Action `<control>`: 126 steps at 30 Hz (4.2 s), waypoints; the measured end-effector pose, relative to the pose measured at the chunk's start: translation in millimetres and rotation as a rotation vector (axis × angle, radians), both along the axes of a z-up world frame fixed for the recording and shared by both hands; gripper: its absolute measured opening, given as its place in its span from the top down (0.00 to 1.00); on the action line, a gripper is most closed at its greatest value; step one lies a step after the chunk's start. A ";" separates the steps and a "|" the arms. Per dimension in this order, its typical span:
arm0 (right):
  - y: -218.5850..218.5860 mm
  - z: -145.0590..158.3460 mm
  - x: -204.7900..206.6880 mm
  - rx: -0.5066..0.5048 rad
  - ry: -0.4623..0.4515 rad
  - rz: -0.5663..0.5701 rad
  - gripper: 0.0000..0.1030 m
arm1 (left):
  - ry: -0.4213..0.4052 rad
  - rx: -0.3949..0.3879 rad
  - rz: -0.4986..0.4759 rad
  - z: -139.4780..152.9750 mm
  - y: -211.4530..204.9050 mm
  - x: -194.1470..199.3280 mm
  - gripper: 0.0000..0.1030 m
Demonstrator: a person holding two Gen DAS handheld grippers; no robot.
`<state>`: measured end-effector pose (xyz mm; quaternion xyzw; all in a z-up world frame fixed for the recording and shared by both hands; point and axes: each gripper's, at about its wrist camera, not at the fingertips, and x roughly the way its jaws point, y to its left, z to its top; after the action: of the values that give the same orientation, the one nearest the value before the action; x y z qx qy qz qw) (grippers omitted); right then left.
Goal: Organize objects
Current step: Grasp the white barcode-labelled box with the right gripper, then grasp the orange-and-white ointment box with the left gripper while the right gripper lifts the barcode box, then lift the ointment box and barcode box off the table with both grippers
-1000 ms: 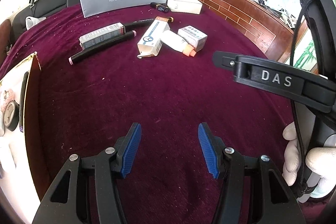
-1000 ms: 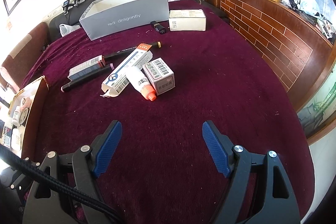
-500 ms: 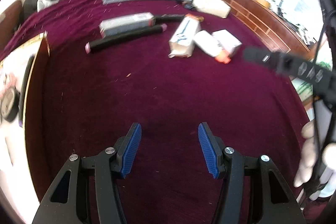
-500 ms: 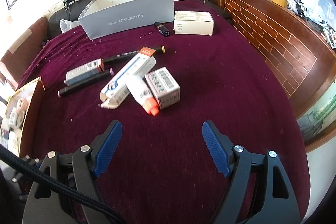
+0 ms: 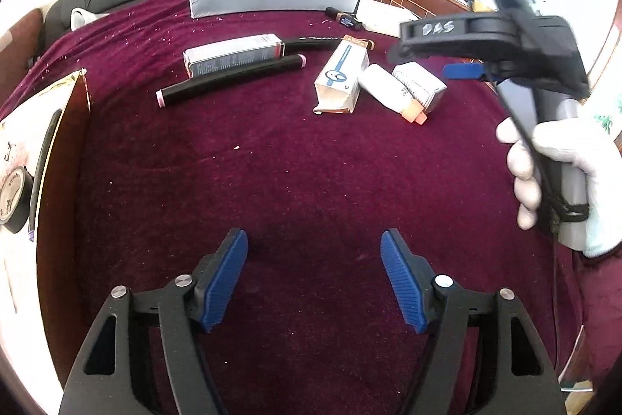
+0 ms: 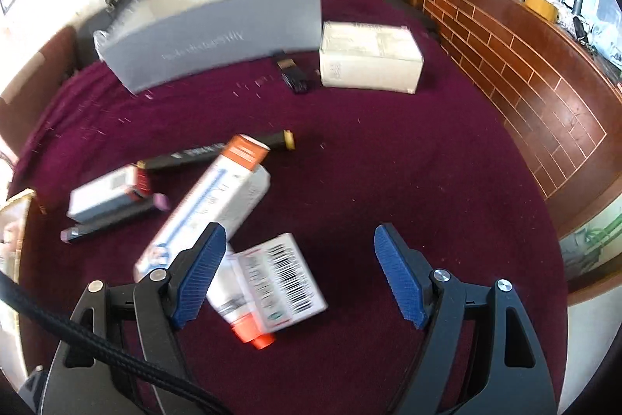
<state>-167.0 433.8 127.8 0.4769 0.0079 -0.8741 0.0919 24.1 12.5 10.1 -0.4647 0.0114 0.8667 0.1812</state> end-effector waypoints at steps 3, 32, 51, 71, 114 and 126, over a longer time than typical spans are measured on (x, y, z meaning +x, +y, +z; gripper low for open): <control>1.2 -8.0 2.1 0.000 -0.026 0.004 0.25 | 0.012 -0.003 -0.006 -0.7 2.0 1.1 0.32; 49.2 -24.2 76.2 -0.317 0.043 -0.069 0.69 | 0.133 -0.230 -0.074 3.5 82.0 -105.7 0.30; 56.8 -28.0 75.5 -0.372 0.042 -0.065 0.69 | 0.028 -0.104 -0.051 32.0 12.1 -16.9 0.75; 25.6 -19.8 78.6 -0.099 0.015 -0.034 0.69 | -0.006 -0.099 0.031 0.3 1.4 -1.1 0.53; 26.8 -2.6 146.8 -0.074 -0.023 0.043 0.70 | 0.060 -0.138 0.013 -6.8 17.1 1.3 0.33; 26.7 6.2 170.3 -0.105 -0.002 0.058 0.70 | 0.063 -0.122 0.024 -5.4 12.8 2.5 0.39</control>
<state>3.4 460.6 134.0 0.4718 -0.0242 -0.8699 0.1422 26.6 25.3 4.6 -0.4476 0.0641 0.8806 0.1416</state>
